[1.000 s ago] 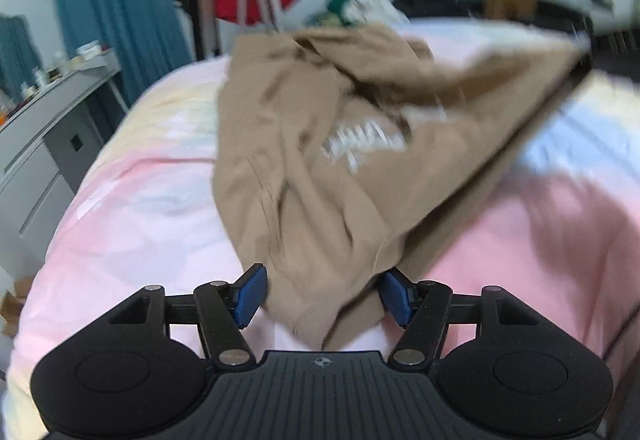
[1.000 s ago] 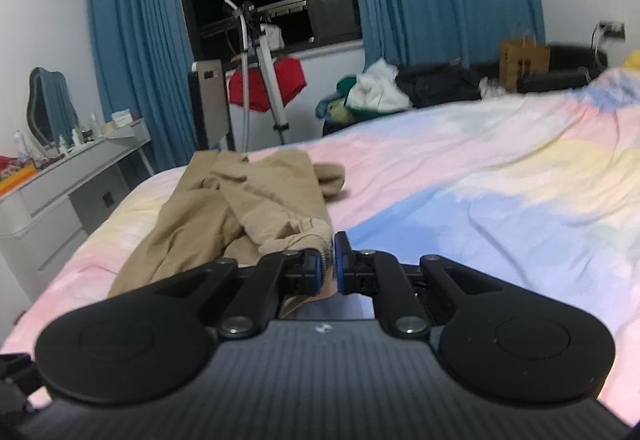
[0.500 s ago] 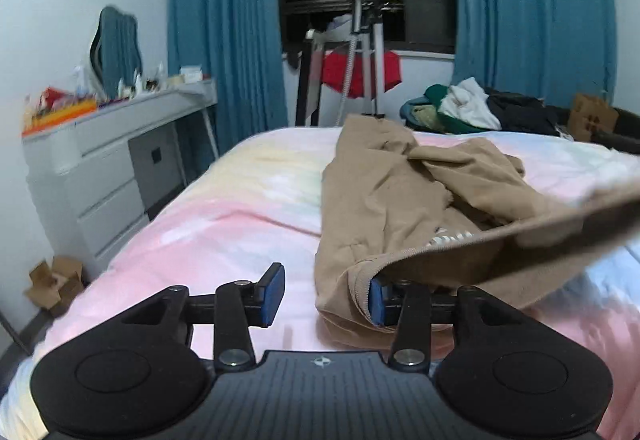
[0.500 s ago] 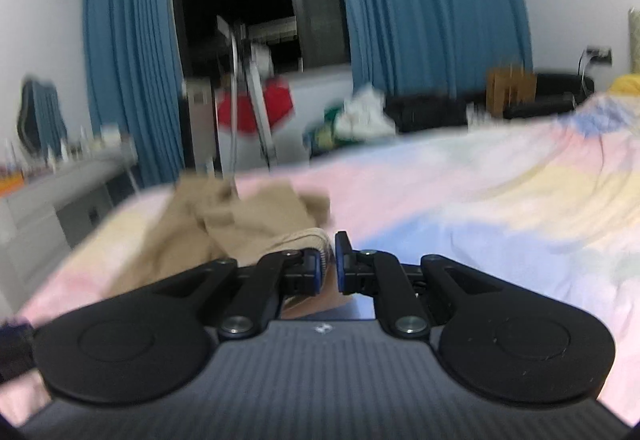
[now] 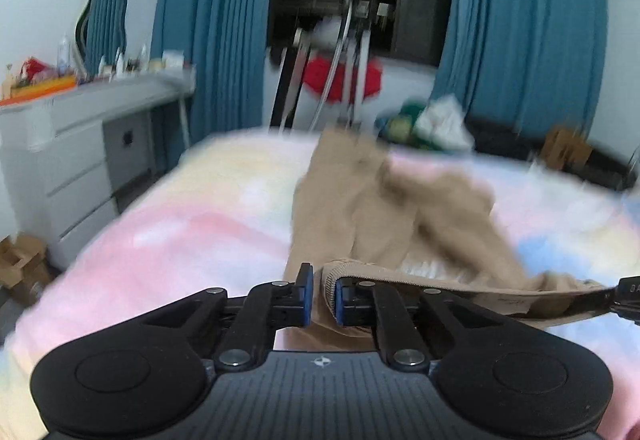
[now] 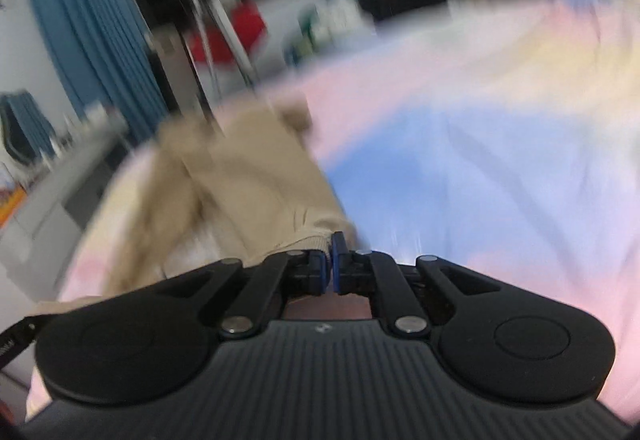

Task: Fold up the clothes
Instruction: 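Lift the shirt high with both grippers and shake it open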

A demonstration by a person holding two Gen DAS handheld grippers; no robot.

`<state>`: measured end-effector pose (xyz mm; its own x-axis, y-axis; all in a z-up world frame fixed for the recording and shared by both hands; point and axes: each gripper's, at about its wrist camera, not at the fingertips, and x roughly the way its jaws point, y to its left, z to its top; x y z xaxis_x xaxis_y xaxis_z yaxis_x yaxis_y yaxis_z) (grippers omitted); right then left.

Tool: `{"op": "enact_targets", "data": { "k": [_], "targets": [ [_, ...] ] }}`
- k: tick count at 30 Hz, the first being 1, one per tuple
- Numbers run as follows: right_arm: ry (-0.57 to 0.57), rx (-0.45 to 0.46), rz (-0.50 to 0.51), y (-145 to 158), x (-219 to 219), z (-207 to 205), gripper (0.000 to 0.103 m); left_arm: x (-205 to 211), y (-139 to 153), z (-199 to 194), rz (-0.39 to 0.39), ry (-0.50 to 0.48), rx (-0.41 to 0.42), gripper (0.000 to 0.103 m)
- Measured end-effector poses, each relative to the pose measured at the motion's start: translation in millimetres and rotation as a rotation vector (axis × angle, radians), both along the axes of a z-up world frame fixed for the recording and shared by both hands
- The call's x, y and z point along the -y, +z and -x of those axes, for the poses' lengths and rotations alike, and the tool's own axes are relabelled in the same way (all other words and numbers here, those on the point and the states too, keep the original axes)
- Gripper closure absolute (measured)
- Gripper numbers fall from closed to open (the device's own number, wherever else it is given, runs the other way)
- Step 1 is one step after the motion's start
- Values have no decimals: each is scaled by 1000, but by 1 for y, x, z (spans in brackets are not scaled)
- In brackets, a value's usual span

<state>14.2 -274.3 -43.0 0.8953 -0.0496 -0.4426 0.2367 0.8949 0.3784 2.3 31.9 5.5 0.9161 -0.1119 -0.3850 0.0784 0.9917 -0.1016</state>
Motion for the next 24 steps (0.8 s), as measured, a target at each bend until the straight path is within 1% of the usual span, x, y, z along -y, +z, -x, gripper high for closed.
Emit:
{"op": "enact_targets", "data": {
  "k": [1,2,6,8,10,11,14,15,17,19,22,24],
  "targets": [
    [-4,67,20,22,-3,4,97,-4,19,2,37,-9,48,93],
    [-8,132,38,45,-5,8,98,-8,43,5,69,-18,98,94],
    [-48,450,129,156,-13,36,98,-20,154,18,165,-55,312,94],
    [-62,583,165,213,-16,52,98,-26,210,25,207,-71,410,94],
    [-74,707,196,272,-19,71,98,-28,271,40,219,-81,500,94],
    [-80,762,208,300,-21,82,98,-27,299,49,212,-85,548,94],
    [-87,895,236,372,-25,120,98,-27,367,80,184,-89,669,93],
    [-87,921,244,392,-26,132,98,-26,380,86,177,-92,684,93],
    [-89,966,267,426,-27,155,98,-25,393,92,168,-101,685,92],
    [-86,989,294,449,-26,173,97,-23,407,99,159,-109,687,91],
    [-77,984,315,465,-23,181,97,-21,428,108,146,-122,688,91],
    [-73,951,323,463,-19,172,97,-20,441,115,137,-130,690,90]
  ]
}}
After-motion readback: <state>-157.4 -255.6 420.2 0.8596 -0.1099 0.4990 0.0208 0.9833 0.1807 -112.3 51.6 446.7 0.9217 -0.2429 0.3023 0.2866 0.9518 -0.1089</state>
